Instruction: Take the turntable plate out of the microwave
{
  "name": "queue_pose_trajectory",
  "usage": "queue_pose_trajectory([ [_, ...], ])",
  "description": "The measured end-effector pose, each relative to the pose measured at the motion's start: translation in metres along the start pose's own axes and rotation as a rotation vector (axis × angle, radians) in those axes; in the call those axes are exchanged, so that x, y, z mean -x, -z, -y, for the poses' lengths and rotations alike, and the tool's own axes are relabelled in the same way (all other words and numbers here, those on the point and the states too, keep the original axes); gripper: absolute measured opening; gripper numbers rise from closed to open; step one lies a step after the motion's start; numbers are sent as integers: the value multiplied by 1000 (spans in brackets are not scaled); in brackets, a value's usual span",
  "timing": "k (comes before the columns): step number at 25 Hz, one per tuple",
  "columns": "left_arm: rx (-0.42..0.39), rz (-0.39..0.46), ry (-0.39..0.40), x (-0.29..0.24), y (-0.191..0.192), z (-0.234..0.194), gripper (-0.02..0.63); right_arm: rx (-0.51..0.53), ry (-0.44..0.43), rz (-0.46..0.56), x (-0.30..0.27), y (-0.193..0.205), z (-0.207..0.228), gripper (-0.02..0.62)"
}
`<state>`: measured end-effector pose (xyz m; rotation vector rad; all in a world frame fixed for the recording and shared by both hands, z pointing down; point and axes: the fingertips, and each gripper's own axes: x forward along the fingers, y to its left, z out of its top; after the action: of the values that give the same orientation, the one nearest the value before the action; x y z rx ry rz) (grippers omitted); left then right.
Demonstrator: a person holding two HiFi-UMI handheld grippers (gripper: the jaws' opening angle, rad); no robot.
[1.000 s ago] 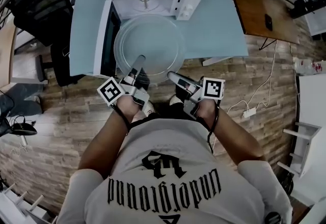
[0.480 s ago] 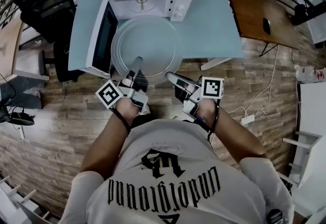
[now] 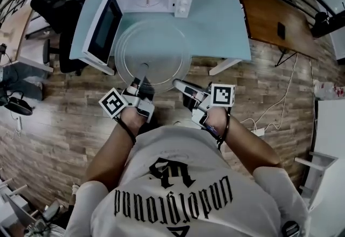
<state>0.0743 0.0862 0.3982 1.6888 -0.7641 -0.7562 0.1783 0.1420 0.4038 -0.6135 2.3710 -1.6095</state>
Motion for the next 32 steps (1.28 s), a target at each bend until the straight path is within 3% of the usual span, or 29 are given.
queue_pose_trajectory([
  [8, -3, 33, -13, 23, 57, 19, 77, -22, -19, -39, 55, 28, -9, 48],
  [14, 4, 56, -11, 33, 78, 28, 77, -11, -37, -48, 74, 38, -17, 48],
  [32, 11, 98, -7, 50, 83, 34, 77, 0, -58, -66, 78, 49, -25, 48],
])
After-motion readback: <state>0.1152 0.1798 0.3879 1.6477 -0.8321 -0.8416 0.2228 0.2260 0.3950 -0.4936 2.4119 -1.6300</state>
